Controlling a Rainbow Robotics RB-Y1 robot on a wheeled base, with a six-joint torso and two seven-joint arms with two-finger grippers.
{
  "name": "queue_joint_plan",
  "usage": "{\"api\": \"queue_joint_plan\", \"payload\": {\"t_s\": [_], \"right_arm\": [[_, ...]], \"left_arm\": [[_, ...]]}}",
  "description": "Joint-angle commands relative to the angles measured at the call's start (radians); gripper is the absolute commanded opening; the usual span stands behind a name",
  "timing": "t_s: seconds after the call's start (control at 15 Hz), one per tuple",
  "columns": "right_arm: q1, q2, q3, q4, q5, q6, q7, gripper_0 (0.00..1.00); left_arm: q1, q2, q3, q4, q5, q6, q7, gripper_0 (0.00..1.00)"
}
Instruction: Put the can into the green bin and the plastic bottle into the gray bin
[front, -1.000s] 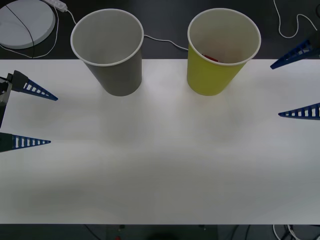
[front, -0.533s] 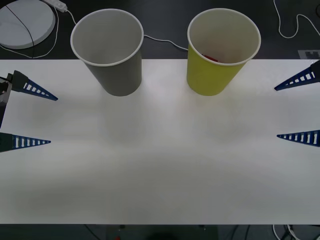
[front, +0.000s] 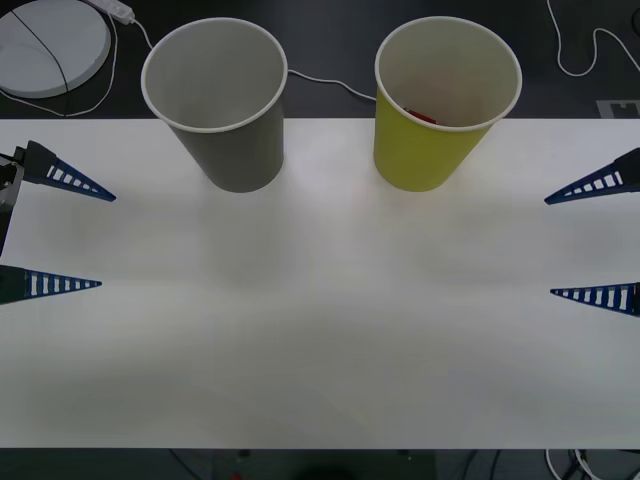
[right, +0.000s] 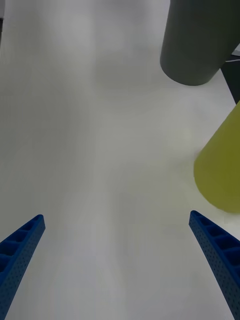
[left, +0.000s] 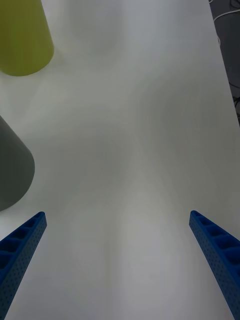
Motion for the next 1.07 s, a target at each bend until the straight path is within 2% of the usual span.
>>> {"api": "queue_joint_plan", "payload": {"t_s": [0.07, 0.6, 1.07], "right_arm": [[0.017, 0.025, 0.01, 0.001, -0.002, -0.008, 0.016, 1.0], [0.025, 0.12, 0.018, 0.001, 0.04, -0.045, 0.076, 1.0], [0.029, 0.133, 0.016, 0.001, 0.044, -0.059, 0.094, 1.0]], "left_arm": [[0.0, 0.0, 0.0, 0.0, 0.0, 0.0, 0.0, 1.0], [0.0, 0.0, 0.0, 0.0, 0.0, 0.0, 0.0, 1.0], [0.0, 0.0, 0.0, 0.0, 0.0, 0.0, 0.0, 1.0]]}}
